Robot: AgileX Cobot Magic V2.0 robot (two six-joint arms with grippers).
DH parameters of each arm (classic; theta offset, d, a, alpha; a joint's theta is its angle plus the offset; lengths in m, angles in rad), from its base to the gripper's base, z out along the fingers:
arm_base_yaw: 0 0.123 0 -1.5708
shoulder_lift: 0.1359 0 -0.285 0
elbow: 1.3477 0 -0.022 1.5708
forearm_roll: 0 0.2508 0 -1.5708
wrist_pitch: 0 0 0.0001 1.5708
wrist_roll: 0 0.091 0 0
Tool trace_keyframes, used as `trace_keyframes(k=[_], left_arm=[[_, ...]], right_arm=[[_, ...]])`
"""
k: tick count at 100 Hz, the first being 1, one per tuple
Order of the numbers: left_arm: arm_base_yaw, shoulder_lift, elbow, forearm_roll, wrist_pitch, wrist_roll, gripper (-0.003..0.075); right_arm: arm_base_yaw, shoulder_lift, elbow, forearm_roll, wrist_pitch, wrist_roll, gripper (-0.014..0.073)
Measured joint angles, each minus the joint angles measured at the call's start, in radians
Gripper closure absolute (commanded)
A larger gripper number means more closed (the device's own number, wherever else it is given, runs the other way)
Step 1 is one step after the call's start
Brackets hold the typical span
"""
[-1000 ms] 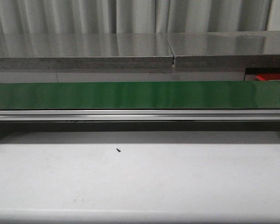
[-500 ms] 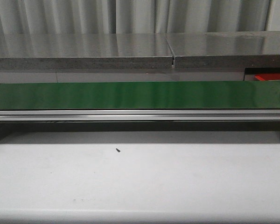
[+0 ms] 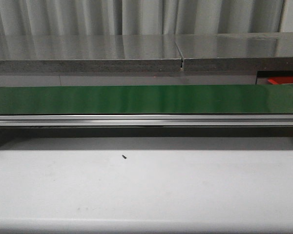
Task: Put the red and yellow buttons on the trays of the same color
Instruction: 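Lower the yellow button into the yellow tray, open the right gripper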
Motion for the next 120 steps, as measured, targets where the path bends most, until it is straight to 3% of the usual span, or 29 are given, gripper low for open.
trace_keyframes(k=[33,97,107,120], left_arm=[[0.000,0.000,0.000,0.000,0.000,0.000,0.0739],[0.000,0.000,0.000,0.000,0.000,0.000,0.0739],[0.000,0.000,0.000,0.000,0.000,0.000,0.0739],[0.000,0.000,0.000,0.000,0.000,0.000,0.0739]], right_arm=[[0.000,0.108,0.000,0.115,-0.058,-0.116,0.0544],[0.059,0.202,0.000,0.131,-0.108,-0.140,0.0538],[0.059,0.204,0.000,0.135,-0.113,-0.142,0.0470],[0.059,0.204,0.000,0.137,-0.113,-0.144,0.0247]])
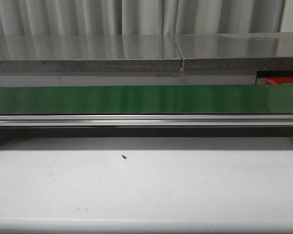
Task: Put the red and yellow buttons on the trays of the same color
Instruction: 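Lower the yellow button into the yellow tray, open the right gripper, then lift the right gripper away from the trays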
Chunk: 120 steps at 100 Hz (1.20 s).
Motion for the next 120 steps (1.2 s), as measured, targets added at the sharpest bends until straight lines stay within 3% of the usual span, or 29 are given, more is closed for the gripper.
trace_keyframes(k=[6,13,35,64,120], left_arm=[[0.000,0.000,0.000,0.000,0.000,0.000,0.0739],[0.000,0.000,0.000,0.000,0.000,0.000,0.0739],[0.000,0.000,0.000,0.000,0.000,0.000,0.0739],[0.000,0.000,0.000,0.000,0.000,0.000,0.0739],[0.000,0.000,0.000,0.000,0.000,0.000,0.0739]], right_arm=[[0.000,0.000,0.000,0.002,0.000,0.000,0.0160],[0.000,0.001,0.000,0.002,0.000,0.000,0.0118],[0.000,-0.049,0.000,0.002,0.004,0.000,0.0123],[0.030,-0.305,0.000,0.002,0.026,-0.010,0.0123],[0.548,-0.670,0.012,-0.006,0.086,-0.214,0.0141]])
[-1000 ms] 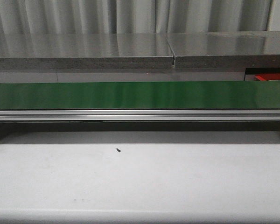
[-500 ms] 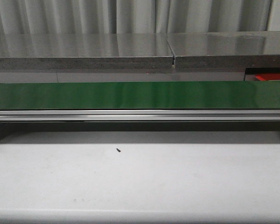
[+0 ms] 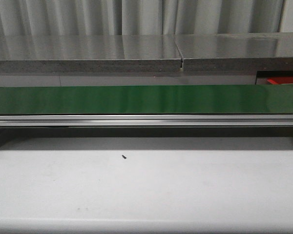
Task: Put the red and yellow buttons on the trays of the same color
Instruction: 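Lift the right gripper away from the trays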
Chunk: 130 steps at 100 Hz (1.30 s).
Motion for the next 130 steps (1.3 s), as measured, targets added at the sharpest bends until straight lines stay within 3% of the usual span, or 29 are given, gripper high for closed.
trace_keyframes(k=[11,35,130], left_arm=[[0.000,0.000,0.000,0.000,0.000,0.000,0.0739],[0.000,0.000,0.000,0.000,0.000,0.000,0.0739],[0.000,0.000,0.000,0.000,0.000,0.000,0.0739]], right_arm=[[0.051,-0.056,0.040,-0.006,0.011,-0.005,0.0253],[0.065,-0.180,0.187,-0.016,0.021,-0.005,0.0717],[0.065,-0.256,0.216,-0.016,0.023,-0.012,0.0711]])
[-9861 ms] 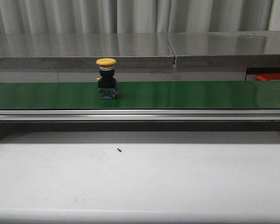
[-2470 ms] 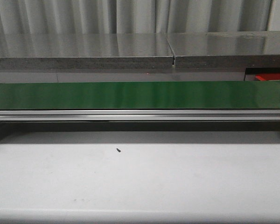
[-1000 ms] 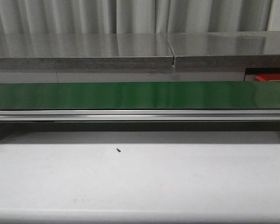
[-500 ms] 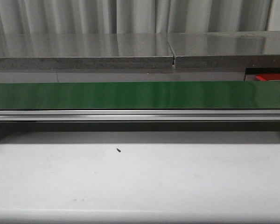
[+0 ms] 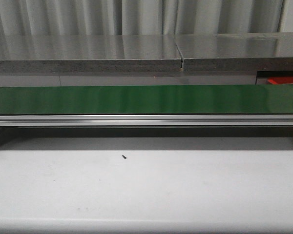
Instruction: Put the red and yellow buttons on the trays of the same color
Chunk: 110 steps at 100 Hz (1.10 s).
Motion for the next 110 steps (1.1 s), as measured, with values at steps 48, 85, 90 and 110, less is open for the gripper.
trace_keyframes(k=[48,85,90,110], left_arm=[[0.000,0.000,0.000,0.000,0.000,0.000,0.0739],[0.000,0.000,0.000,0.000,0.000,0.000,0.0739],[0.000,0.000,0.000,0.000,0.000,0.000,0.0739],[0.000,0.000,0.000,0.000,0.000,0.000,0.0739]], right_arm=[[0.095,-0.186,0.070,-0.463,-0.093,0.450,0.0711],[0.095,-0.501,0.343,-0.728,-0.239,0.730,0.0711],[0.095,-0.542,0.381,-0.728,-0.254,0.737,0.0711],[0.095,-0.692,0.525,-0.724,-0.297,0.737,0.0711]])
